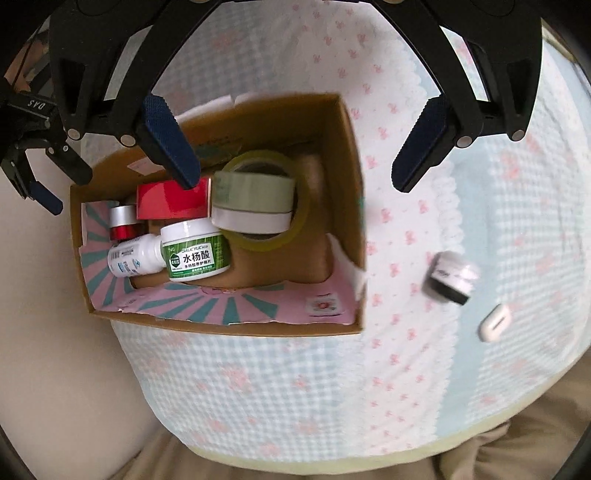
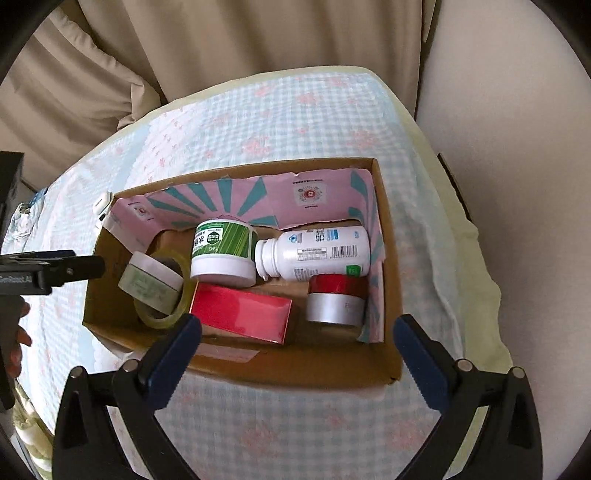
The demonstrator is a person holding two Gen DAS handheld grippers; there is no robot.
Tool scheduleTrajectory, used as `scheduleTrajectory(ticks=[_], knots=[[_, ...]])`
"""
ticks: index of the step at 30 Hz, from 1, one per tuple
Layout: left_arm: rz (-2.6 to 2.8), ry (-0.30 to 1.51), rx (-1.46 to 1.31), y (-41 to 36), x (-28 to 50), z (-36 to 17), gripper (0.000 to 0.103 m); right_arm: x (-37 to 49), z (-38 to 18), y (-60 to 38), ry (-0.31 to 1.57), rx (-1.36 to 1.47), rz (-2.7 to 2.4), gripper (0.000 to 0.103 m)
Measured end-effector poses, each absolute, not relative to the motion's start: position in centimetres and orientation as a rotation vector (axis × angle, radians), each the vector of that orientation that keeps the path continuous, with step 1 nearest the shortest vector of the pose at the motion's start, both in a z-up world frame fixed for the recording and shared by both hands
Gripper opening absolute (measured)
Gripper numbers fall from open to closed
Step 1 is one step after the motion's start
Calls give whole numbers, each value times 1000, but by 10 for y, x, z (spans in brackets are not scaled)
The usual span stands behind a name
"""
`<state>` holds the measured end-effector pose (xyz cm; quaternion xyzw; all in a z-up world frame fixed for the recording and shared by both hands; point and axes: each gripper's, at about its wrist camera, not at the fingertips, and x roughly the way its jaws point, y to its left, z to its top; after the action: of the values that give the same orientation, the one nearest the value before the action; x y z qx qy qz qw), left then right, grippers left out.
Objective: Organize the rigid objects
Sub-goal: 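Move both tools back toward the white earbud case and black-lidded jar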
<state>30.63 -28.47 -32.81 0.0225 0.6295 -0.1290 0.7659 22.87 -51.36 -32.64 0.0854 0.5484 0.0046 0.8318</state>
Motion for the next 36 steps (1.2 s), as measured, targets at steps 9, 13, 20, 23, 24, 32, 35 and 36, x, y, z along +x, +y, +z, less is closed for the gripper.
scheduleTrajectory(ticks=[9,13,20,23,24,32,35,36], knots=[[-193,1312,-22,-243,266,-280,103,215,-288,-505,1147,170,24,103],[-119,1267,-33,-213,243,-251,103,206,-265,-498,1149,162,31,103],[-8,1177,-12,-149,215,-211,103,185,-234,-465,1091,175,29,103],[-2,1155,-34,-117,210,-200,103,178,-220,-440,1077,191,31,103],[0,1149,-27,-107,209,-198,103,176,-215,-430,1077,200,33,103],[-114,1112,32,-22,222,-186,103,173,-190,-328,1065,221,-8,103],[-179,1100,96,5,238,-180,103,177,-182,-287,1081,252,-59,103],[-204,1093,108,13,245,-178,103,179,-180,-277,1080,264,-69,103]])
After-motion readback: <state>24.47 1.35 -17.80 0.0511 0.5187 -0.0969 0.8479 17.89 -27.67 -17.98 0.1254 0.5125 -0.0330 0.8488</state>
